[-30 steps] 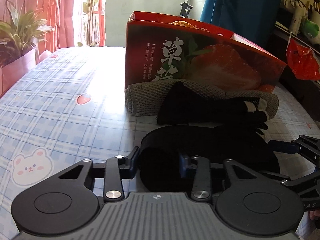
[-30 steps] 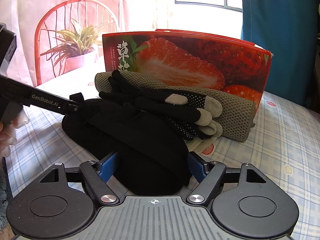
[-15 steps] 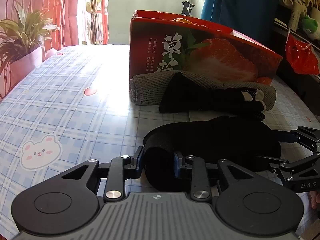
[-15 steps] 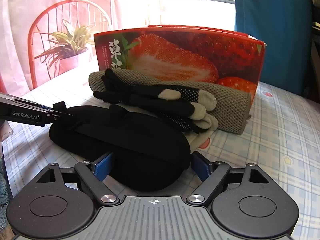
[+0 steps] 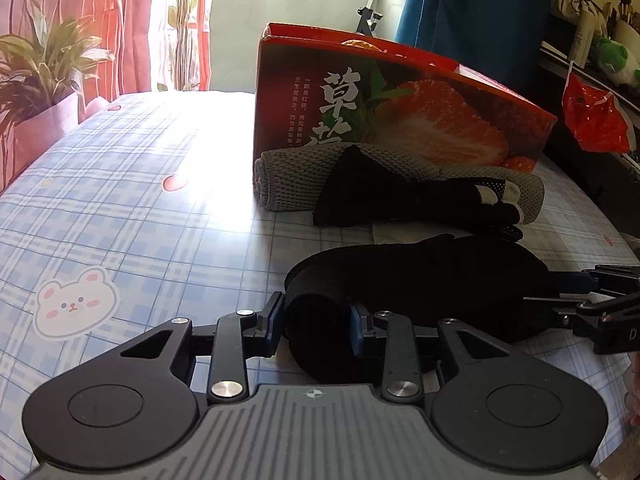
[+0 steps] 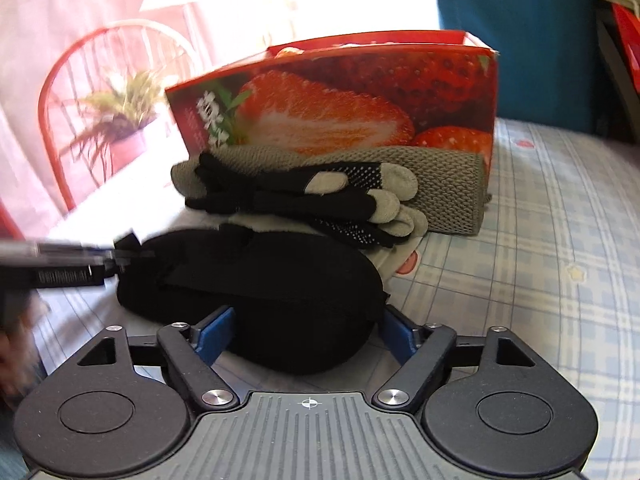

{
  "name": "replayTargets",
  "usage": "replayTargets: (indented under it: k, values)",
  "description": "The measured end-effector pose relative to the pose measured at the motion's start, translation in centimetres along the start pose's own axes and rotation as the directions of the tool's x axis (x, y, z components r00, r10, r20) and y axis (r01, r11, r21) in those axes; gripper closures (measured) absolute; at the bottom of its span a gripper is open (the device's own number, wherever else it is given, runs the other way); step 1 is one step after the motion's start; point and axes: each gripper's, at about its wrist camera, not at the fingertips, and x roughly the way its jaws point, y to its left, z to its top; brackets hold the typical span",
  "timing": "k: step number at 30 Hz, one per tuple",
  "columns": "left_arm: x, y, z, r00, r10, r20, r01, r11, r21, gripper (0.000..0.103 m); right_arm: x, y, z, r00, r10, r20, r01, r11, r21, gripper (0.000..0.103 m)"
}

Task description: Organize soft objects

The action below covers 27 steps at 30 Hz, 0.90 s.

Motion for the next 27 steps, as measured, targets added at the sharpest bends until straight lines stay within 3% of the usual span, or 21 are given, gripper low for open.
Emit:
replayTargets:
  k: [3, 6, 9, 10, 14, 17, 21, 23, 25, 27]
  values:
    - [-0.1, 0.1, 0.0, 1.0, -0.006, 0.004, 0.006, 1.0, -0.002, 0.069, -0.7, -0.2, 0.6, 0.999, 0.01, 0.045, -0.011, 0.999, 0.035, 0.03]
    - [-0.1, 0.1, 0.0, 1.0, -0.009, 0.006, 0.009, 1.0, -0.003, 0.069, -1.4, -0.1, 1.3, 0.996, 0.005, 0.088, -0.008, 1.0, 0.028, 0.04]
    - [-0.2, 0.1, -0.1, 1.0, -0.01, 0.01, 0.01, 1.0, -0.002, 0.069, -2.0, 0.2, 1.9, 0.993, -0.003, 0.122, 0.003, 1.0, 0.005, 0.059]
    - [-0.2, 0.0, -0.1, 1.0, -0.009, 0.011, 0.009, 1.0, -0.002, 0.069, -2.1, 0.3, 2.0, 0.992, -0.002, 0.126, 0.003, 1.0, -0.004, 0.071]
    - [-0.2, -0.1, -0.1, 1.0, -0.009, 0.012, 0.009, 1.0, -0.006, 0.068, -2.3, 0.5, 2.2, 0.991, 0.015, 0.132, -0.011, 0.999, -0.035, 0.085]
    - [-0.2, 0.2, 0.0, 1.0, -0.019, 0.009, 0.02, 0.999, -0.03, 0.069, -2.3, 1.1, 2.1, 0.991, 0.021, 0.132, -0.012, 0.997, -0.071, 0.089]
    - [-0.9, 1.4, 0.7, 0.997, -0.076, 0.025, 0.079, 0.99, -0.121, 0.082, -2.7, 1.7, 2.5, 0.989, 0.031, 0.147, -0.015, 0.994, -0.109, 0.09]
    - [-1.8, 1.2, 1.6, 0.994, -0.082, 0.068, 0.089, 0.99, -0.108, 0.086, -3.1, 1.7, 2.7, 0.987, 0.039, 0.157, -0.021, 0.993, -0.115, 0.091]
    - [-2.9, 0.6, 2.8, 0.991, -0.081, 0.11, 0.09, 0.993, -0.075, 0.097, -3.5, 1.7, 3.1, 0.984, 0.04, 0.173, -0.019, 0.992, -0.122, 0.092]
    - [-4.0, -0.1, 4.1, 0.985, -0.088, 0.151, 0.096, 0.994, -0.046, 0.097, -4.0, 1.6, 3.6, 0.98, 0.045, 0.194, -0.021, 0.992, -0.122, 0.093]
